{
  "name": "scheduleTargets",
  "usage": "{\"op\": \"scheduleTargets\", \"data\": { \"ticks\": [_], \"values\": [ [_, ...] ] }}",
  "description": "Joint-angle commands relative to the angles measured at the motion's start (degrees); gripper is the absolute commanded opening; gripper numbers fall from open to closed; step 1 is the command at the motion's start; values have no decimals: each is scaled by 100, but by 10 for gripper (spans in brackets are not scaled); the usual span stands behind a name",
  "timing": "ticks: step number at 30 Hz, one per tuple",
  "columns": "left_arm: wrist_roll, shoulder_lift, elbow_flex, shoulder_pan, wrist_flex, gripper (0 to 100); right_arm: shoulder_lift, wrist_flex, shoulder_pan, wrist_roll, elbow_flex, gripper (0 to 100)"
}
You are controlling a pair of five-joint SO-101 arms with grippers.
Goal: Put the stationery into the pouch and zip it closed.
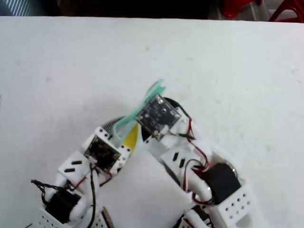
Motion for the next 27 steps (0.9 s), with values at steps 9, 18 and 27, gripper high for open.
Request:
{"op": "scheduleTargets", "data": {
  "ticks": [9,18,27],
  "values": [
    [0,22,-18,-171,-202,46,-1182,-998,673,-527,1266,241],
    [0,22,-9,-171,-202,46,-1745,-1824,664,-563,2119,115],
    [0,22,-9,-171,-202,46,-1745,-1974,277,-633,2127,185]
  ]
}}
